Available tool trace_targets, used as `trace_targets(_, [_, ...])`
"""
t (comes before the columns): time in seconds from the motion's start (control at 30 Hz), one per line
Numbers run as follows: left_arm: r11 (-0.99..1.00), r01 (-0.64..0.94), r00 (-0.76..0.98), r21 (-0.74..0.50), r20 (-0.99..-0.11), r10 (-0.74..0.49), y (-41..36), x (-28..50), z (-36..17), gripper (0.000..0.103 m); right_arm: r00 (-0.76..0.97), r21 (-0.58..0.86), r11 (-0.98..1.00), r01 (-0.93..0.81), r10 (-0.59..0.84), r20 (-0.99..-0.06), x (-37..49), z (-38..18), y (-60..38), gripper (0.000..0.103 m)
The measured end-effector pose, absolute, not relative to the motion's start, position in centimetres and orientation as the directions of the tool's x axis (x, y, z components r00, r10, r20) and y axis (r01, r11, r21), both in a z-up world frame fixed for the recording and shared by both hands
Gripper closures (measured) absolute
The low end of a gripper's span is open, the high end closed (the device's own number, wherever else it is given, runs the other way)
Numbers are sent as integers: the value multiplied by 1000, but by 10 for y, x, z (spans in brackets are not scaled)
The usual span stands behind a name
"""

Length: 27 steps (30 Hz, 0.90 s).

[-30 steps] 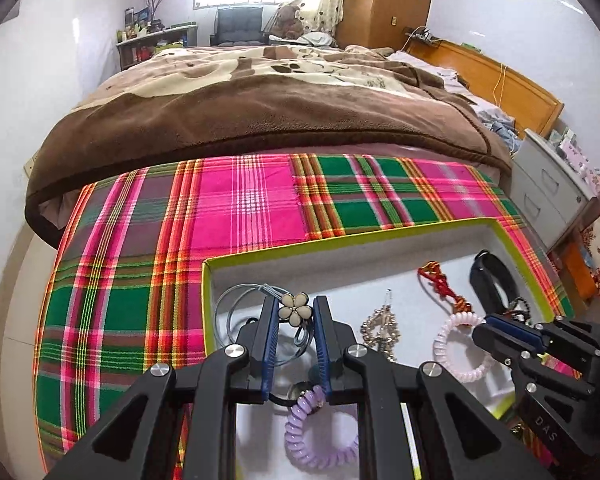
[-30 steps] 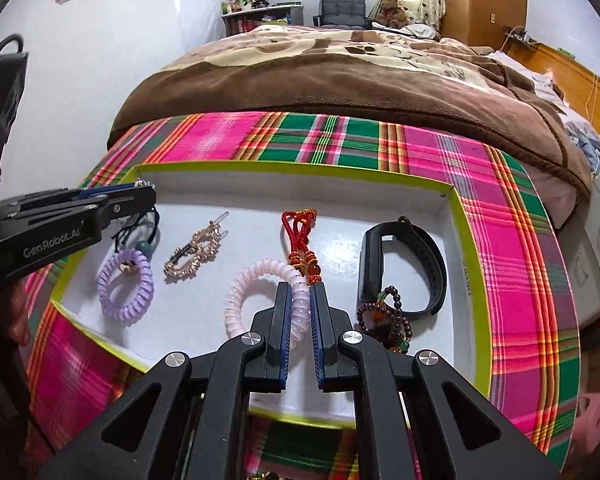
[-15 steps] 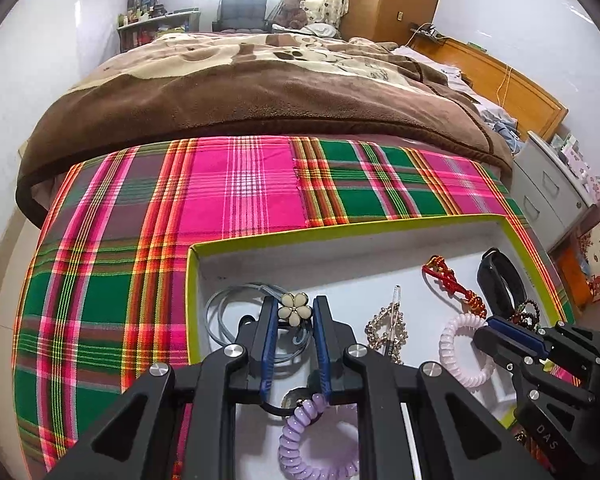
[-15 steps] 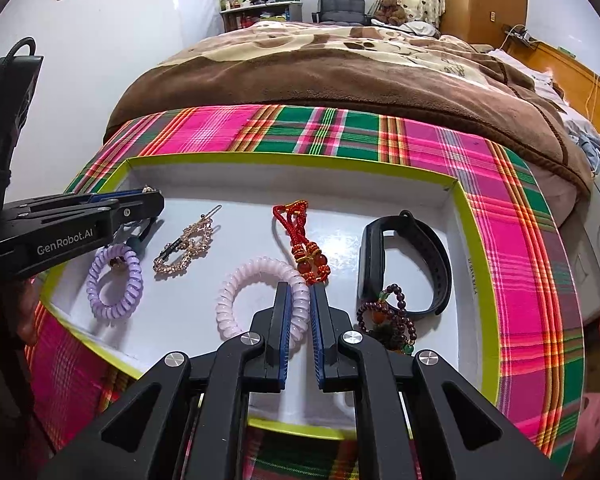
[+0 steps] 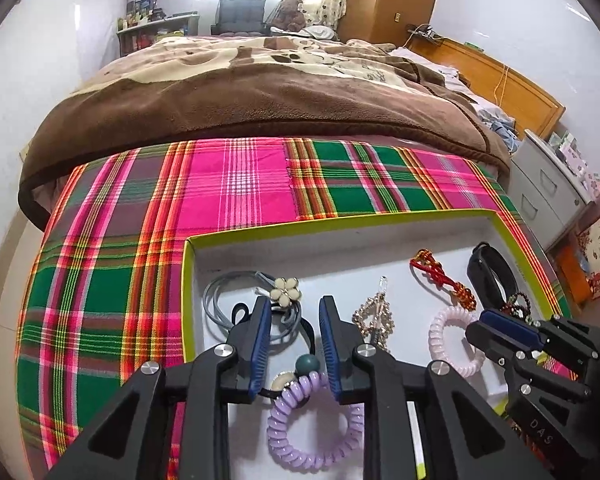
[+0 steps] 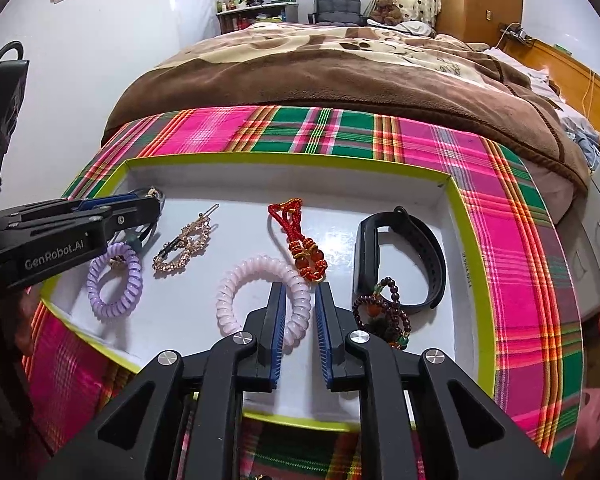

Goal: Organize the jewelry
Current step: 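Open the left tool to release the cord while the right tool releases the white coil, then withdraw both open tools from the tray toward the last jewelry pieces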

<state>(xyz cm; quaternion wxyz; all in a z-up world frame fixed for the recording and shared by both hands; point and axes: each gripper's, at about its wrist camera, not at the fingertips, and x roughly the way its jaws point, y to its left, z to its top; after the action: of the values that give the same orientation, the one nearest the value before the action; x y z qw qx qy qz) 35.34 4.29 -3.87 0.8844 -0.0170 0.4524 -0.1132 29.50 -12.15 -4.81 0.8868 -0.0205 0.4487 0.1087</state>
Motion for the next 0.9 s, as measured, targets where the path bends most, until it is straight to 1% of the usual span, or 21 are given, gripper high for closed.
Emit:
trace_targets(0.03, [974, 184, 567, -135, -794, -217, 43, 351, -37, 74, 576, 60, 975, -212, 175, -799, 294, -47, -122, 86])
trace_targets(0.1, [973, 181, 573, -145, -788, -224, 44, 347, -34, 72, 582, 61, 975, -211, 176, -794, 292, -45, -123, 85])
trace_targets(0.17, [972, 182, 581, -146, -782, -227, 43, 342, -29, 72, 584, 66, 976, -209, 179, -791, 291, -43, -123, 79])
trace_targets(0.23, [973, 183, 585, -142, -779, -223, 43, 337, -26, 72, 586, 74, 974, -212, 188, -788, 290, -41, -123, 63])
trace_targets(0.27, [973, 184, 588, -141, -777, -224, 42, 334, -23, 71, 588, 77, 974, -212, 190, -786, 288, -40, -123, 60])
trace_targets(0.37, [972, 178, 602, -157, -763, -233, 44, 321, -15, 71, 595, 87, 974, -208, 196, -779, 283, -36, -125, 60])
trace_targets(0.6, [977, 155, 648, -146, -731, -212, 47, 288, 5, 69, 610, 102, 973, -209, 211, -764, 264, -24, -128, 60])
trace_targets(0.8, [980, 161, 674, -117, -712, -196, 43, 256, 18, 68, 625, 130, 970, -205, 232, -746, 245, -14, -135, 60])
trace_targets(0.9, [977, 164, 683, -138, -699, -213, 44, 239, 23, 68, 635, 141, 969, -205, 241, -734, 233, -10, -140, 60])
